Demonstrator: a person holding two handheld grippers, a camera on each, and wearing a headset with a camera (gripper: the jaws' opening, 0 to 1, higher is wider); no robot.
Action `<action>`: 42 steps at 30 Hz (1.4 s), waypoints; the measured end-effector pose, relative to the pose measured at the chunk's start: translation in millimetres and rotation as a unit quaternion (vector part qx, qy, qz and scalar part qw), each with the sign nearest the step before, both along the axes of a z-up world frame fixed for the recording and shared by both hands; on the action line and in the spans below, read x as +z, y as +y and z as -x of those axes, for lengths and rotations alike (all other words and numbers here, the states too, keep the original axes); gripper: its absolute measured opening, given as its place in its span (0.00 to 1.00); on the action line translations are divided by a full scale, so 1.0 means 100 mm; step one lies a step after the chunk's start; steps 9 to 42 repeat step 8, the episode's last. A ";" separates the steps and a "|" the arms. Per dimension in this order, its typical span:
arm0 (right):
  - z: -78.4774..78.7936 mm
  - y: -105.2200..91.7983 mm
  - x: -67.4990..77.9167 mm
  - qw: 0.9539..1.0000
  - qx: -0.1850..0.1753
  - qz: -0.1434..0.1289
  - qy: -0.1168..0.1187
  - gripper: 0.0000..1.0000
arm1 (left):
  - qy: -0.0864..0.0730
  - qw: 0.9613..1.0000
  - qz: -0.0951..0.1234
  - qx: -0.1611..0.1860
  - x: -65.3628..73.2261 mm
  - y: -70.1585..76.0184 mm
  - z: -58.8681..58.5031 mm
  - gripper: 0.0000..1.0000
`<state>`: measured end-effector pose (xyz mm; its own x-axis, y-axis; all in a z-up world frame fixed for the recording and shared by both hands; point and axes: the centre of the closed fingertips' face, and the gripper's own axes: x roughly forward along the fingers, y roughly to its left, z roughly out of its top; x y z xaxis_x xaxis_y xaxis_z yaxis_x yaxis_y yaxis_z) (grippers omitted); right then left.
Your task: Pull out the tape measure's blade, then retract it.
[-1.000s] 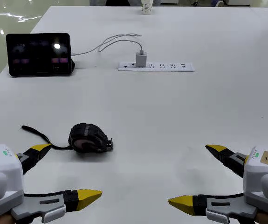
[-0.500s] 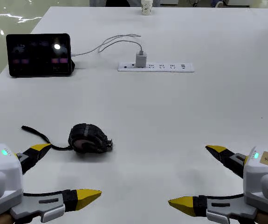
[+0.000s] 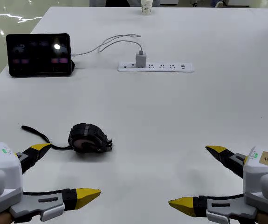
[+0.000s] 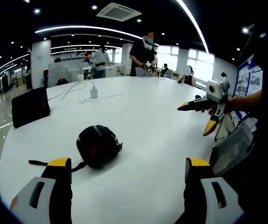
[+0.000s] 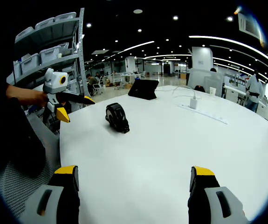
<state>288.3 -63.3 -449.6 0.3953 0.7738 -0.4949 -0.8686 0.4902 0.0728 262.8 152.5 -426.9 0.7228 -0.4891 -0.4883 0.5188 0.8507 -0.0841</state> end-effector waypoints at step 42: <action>0.00 0.00 0.01 1.000 0.000 -0.001 -0.001 0.99 | 0.000 1.000 0.000 0.000 0.01 0.00 0.00 0.99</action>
